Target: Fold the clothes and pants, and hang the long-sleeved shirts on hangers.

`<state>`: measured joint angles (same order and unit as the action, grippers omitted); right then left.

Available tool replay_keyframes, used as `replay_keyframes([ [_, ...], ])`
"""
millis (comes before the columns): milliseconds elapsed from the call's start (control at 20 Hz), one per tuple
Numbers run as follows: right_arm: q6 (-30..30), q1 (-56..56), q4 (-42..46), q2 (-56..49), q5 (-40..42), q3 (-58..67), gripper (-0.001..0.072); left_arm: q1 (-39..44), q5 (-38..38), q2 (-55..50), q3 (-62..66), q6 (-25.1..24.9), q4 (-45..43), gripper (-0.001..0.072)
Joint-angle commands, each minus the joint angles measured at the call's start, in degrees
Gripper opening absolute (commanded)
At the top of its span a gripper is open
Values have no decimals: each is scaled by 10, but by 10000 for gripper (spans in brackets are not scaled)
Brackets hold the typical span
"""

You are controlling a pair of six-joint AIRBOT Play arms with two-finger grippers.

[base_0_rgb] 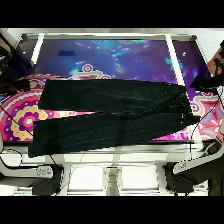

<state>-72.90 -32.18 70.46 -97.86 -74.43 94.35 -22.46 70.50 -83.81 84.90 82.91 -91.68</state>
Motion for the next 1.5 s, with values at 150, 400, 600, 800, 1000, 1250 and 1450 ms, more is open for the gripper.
replay_keyframes([
  [150, 74, -55, 1, 167, 8, -209, 434, -182, 149, 99, -125, -163, 175, 542],
  [400, 82, -72, 1, 244, 35, -356, 434, -353, 168, 123, -269, -169, 162, 541],
  [600, 81, -70, -16, 249, 19, -370, 434, -392, 157, 118, -367, -286, 163, 542],
  [800, 81, -70, -18, 249, 19, -370, 434, -375, 158, 111, -377, -333, 113, 542],
  [1000, 81, -71, -17, 249, 23, -370, 434, -375, 186, 110, -377, -367, 98, 542],
  [1250, 81, -71, -17, 249, 24, -370, 434, -366, 206, 89, -383, -374, 99, 541],
  [1450, 79, -71, -17, 249, 24, -370, 434, -351, 202, 86, -414, -384, 96, 535],
])
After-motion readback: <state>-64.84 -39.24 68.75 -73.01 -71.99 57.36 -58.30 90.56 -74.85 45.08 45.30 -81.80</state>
